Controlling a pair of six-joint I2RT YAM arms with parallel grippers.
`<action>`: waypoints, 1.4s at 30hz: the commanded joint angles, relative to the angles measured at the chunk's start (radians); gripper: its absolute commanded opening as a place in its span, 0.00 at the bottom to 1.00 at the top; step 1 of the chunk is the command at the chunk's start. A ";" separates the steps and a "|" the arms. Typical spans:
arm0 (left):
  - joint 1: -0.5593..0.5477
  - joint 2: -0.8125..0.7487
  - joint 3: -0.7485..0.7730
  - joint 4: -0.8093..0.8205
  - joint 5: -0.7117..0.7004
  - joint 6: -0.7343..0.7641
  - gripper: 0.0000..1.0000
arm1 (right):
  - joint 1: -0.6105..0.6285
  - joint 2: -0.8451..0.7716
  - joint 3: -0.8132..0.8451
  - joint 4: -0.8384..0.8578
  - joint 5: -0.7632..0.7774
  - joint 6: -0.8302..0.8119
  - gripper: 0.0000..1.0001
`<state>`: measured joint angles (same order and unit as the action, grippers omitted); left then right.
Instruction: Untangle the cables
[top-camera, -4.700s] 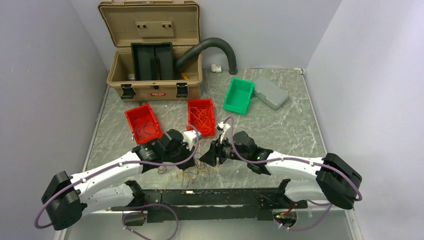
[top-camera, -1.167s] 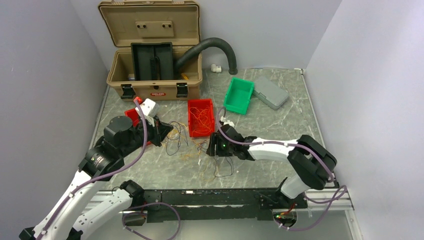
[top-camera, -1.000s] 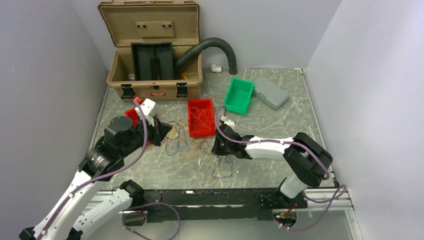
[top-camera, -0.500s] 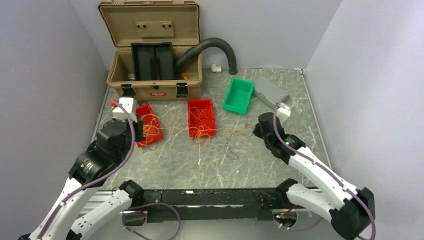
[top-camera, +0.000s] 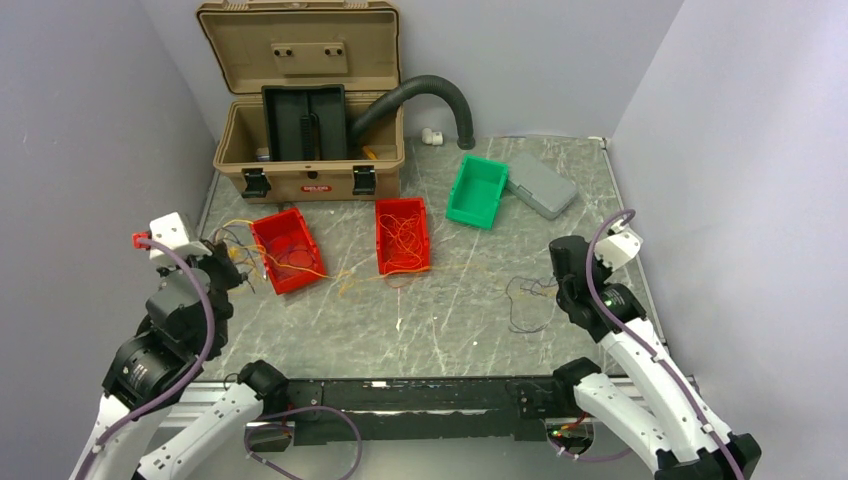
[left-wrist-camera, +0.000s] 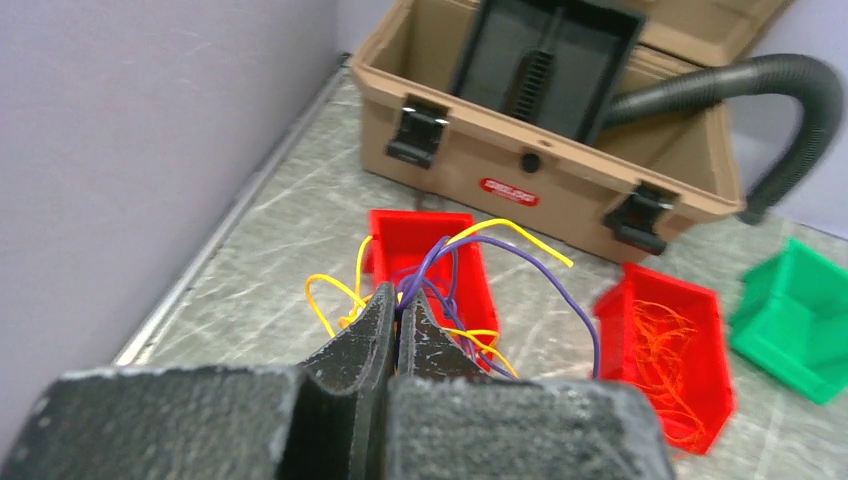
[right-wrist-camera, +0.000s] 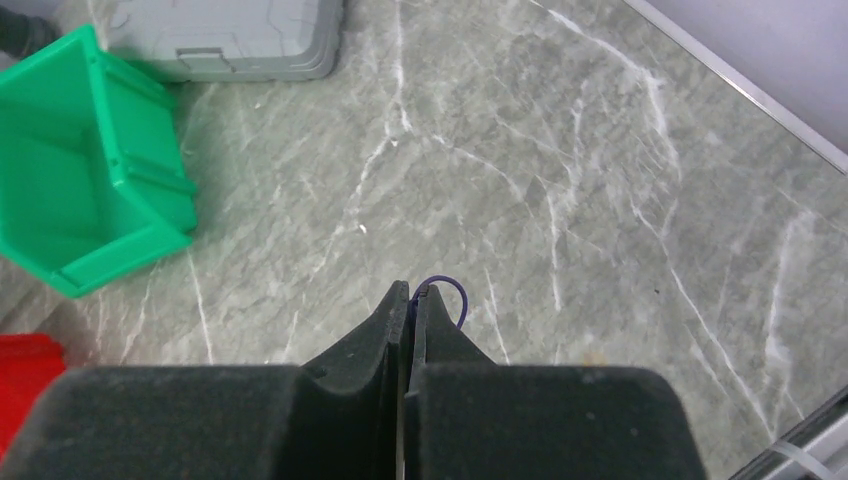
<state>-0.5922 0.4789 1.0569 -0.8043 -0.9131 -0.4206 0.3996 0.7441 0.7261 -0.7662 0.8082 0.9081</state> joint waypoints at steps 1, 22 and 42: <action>0.004 -0.017 -0.035 0.156 0.242 0.151 0.00 | -0.002 -0.030 0.065 0.134 -0.078 -0.175 0.00; -0.070 0.341 -0.165 0.518 1.317 0.276 0.81 | -0.002 0.142 0.451 0.152 -0.711 -0.447 0.00; -0.339 0.652 -0.142 0.930 1.254 0.279 0.89 | -0.003 0.131 0.502 0.145 -0.751 -0.405 0.00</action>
<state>-0.9138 1.0935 0.8791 0.0238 0.3347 -0.1684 0.3988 0.8761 1.1801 -0.6353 0.0711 0.4988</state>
